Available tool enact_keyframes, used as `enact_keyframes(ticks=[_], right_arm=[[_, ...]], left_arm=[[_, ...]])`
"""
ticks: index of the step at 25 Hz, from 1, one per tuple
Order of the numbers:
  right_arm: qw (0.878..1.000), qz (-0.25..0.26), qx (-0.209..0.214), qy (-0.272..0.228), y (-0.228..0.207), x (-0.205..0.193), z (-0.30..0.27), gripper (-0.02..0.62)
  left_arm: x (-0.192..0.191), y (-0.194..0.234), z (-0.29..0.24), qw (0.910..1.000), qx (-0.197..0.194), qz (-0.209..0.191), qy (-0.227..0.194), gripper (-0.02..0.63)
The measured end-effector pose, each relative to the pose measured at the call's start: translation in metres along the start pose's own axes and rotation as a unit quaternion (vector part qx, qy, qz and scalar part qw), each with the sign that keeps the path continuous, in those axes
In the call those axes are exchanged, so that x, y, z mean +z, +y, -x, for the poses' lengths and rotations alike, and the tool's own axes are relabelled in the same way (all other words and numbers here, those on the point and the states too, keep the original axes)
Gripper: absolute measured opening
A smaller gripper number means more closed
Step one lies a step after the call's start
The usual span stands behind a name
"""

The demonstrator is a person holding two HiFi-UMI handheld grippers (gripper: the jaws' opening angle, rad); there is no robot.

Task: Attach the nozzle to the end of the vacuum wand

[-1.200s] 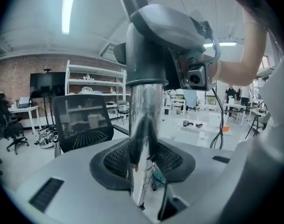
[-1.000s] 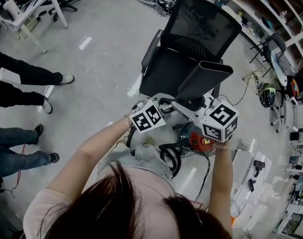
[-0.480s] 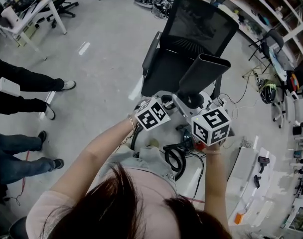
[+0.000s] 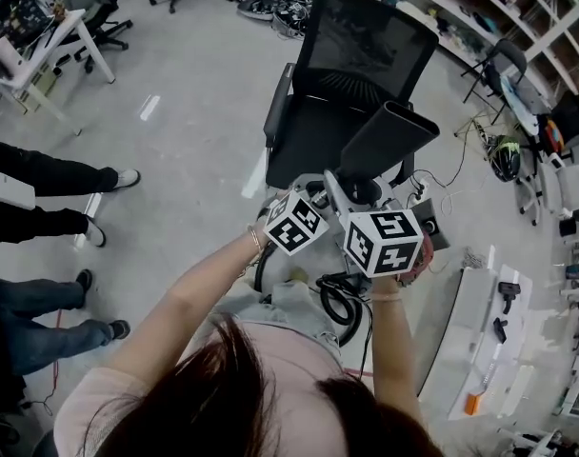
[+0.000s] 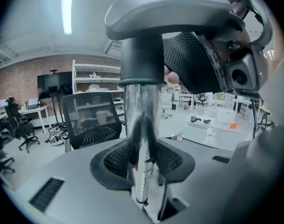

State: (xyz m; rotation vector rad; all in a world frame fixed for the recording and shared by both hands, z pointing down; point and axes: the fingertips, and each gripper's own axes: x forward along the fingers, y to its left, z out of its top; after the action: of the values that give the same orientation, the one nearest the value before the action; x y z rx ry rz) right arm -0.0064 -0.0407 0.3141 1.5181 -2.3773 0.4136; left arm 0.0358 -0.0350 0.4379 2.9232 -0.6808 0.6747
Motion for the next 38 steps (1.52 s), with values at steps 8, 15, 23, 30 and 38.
enact_keyframes(ticks=[8,15,23,30,38], right_arm=[[1.000,0.000,0.027,0.013,-0.003,-0.003,0.000,0.188],[0.997,0.037,0.064,0.028,0.006,-0.009,0.002,0.187],[0.996,0.036,0.069,0.031,0.014,-0.026,0.009,0.187],[0.999,0.036,0.028,0.018,0.025,-0.023,0.007,0.167],[1.000,0.021,-0.008,0.021,0.026,-0.028,0.011,0.167]], left_arm=[[0.000,-0.001,-0.004,0.9999,-0.008,0.003,-0.007,0.149],[0.001,-0.002,0.002,0.9999,-0.016,0.001,0.003,0.149],[-0.003,-0.001,0.012,0.9998,-0.018,0.001,0.003,0.149],[-0.004,0.002,0.023,0.9999,-0.013,-0.001,0.001,0.149],[-0.006,-0.004,0.023,0.9998,-0.021,0.002,-0.003,0.149]])
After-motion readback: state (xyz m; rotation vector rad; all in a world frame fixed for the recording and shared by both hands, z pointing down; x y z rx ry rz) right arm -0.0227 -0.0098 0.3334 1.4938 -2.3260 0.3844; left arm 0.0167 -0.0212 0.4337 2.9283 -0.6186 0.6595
